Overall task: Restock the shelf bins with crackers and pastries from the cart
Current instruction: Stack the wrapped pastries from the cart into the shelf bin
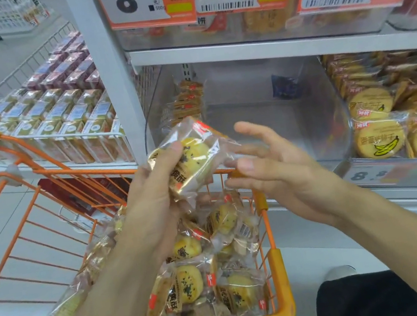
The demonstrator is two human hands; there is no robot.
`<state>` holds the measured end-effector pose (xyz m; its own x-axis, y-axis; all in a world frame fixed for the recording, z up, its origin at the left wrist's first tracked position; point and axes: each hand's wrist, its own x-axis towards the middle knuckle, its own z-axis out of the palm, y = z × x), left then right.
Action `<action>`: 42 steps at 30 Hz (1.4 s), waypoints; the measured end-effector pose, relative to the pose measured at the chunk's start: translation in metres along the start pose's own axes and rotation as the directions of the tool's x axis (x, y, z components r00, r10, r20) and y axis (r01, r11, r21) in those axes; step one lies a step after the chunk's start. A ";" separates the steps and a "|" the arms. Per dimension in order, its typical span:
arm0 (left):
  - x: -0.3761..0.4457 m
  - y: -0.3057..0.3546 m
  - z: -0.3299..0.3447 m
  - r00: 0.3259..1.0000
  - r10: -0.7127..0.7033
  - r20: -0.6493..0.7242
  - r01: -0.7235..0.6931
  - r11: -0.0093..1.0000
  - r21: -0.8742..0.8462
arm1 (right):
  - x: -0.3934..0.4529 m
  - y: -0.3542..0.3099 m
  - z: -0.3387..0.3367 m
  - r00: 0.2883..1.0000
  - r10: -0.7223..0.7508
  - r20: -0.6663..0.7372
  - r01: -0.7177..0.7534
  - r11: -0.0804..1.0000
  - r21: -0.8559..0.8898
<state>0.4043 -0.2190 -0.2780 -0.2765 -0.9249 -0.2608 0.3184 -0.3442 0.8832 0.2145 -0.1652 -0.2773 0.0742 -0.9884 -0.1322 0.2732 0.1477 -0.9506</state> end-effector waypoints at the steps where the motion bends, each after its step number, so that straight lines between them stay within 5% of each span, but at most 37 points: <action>1: 0.000 -0.001 0.002 0.999 0.045 -0.029 -0.045 0.999 0.007 | -0.001 0.002 0.004 1.000 0.021 0.014 -0.021 1.000 -0.006; 5: 0.000 -0.012 0.009 0.980 0.164 -0.115 -0.147 0.978 0.147 | 0.001 0.016 0.019 0.999 0.003 -0.051 -0.006 0.999 -0.043; 10: -0.004 -0.008 0.018 0.966 0.257 -0.001 -0.237 0.892 0.386 | 0.009 0.014 0.008 0.987 -0.079 -0.139 0.075 0.997 -0.032; 18: 0.021 0.028 0.003 0.931 0.275 0.238 -0.350 0.495 0.795 | 0.053 -0.012 -0.017 0.939 -0.343 -0.036 0.271 0.798 -0.539; 22: 0.044 0.030 0.007 0.939 0.249 0.240 -0.333 0.466 0.820 | 0.076 -0.017 -0.029 0.978 -0.196 0.064 0.187 0.716 -0.673; 28: 0.072 0.012 0.001 0.940 0.188 0.284 -0.322 0.218 0.921 | 0.098 -0.004 -0.035 0.992 0.130 0.005 -0.109 0.854 -0.508; 31: 0.079 0.007 -0.002 0.948 0.166 0.273 -0.301 0.179 0.937 | 0.108 0.001 -0.032 0.972 0.227 0.066 -0.174 0.877 -0.447; 42: 0.085 0.000 0.000 0.978 0.141 0.151 -0.153 0.001 0.988 | 0.132 0.005 -0.033 0.925 0.370 -0.086 -0.380 0.899 -0.217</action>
<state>0.3806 -0.2979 -0.3007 -0.3626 -0.9292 -0.0718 -0.8534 0.3001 0.4261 0.1935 -0.2962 -0.3084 0.0876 -0.8624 -0.4985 0.0091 0.5011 -0.8653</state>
